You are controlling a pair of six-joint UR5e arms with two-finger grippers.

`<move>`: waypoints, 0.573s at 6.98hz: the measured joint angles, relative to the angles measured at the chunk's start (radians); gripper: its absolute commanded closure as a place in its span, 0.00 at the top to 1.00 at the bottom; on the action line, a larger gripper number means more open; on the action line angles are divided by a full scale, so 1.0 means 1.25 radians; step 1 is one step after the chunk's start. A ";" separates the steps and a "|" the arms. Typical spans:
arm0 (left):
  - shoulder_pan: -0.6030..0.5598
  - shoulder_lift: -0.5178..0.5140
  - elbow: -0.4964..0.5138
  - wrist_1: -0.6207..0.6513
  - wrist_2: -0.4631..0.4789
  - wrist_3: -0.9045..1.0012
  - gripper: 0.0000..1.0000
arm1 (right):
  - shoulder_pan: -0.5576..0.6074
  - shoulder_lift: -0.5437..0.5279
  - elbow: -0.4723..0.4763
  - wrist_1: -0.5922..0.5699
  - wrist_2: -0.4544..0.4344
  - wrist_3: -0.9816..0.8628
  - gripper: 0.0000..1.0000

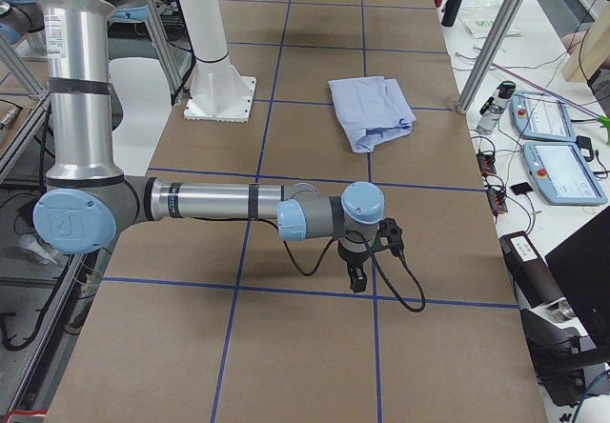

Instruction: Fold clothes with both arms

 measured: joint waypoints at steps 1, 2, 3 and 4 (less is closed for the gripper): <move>-0.005 -0.001 -0.003 0.008 0.001 -0.001 1.00 | 0.000 -0.001 -0.004 -0.002 0.009 0.001 1.00; -0.017 0.001 -0.004 0.011 -0.001 -0.002 1.00 | 0.000 -0.006 -0.007 0.000 0.030 0.001 1.00; -0.027 0.006 -0.016 0.012 -0.004 -0.003 1.00 | 0.000 -0.011 -0.007 0.004 0.054 0.000 1.00; -0.033 0.013 -0.044 0.013 -0.004 -0.005 1.00 | 0.000 -0.016 -0.006 0.007 0.059 -0.001 1.00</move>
